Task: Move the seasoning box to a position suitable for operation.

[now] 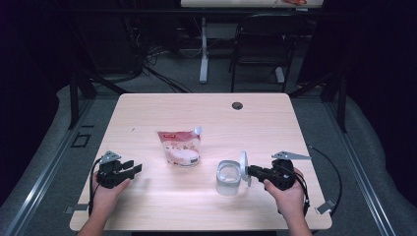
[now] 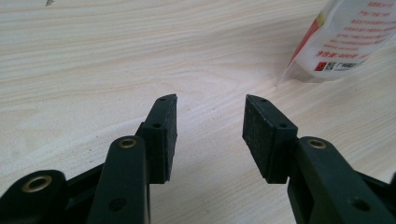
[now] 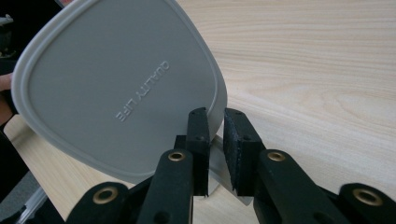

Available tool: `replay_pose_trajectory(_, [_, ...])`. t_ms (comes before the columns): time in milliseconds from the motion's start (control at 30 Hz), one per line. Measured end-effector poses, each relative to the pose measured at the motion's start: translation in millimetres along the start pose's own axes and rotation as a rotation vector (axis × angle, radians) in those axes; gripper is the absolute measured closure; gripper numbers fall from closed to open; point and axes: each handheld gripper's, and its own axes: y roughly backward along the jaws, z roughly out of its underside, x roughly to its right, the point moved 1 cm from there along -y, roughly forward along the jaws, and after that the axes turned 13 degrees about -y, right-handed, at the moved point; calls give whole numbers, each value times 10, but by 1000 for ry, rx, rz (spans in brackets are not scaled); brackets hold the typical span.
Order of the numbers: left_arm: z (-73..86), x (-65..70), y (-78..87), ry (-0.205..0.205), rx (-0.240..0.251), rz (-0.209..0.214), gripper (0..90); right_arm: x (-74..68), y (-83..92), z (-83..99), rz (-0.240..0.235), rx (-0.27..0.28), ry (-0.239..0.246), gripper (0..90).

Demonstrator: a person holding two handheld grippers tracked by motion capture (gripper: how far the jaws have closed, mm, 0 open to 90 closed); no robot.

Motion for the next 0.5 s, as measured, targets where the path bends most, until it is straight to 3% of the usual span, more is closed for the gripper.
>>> replay_pose_trajectory(200, [-1, -4, 8, 0, -1, -1, 547, 65, -17, 54, -10, 21, -4, 775])
replay_pose_trajectory(233, [0, -3, 6, 4, 6, -2, 546, 70, -9, 66, 21, 33, 17, 769])
replay_pose_trajectory(333, [1, -5, 11, 5, 4, -1, 546, 67, -5, 82, 37, 48, 36, 764])
replay_pose_trajectory(367, [1, -6, 12, 4, 4, -1, 546, 74, -1, 101, 65, 44, 59, 761])
replay_pose_trajectory(500, [0, -9, 18, 3, -3, 2, 546, 91, 6, 134, 87, 40, 76, 750])
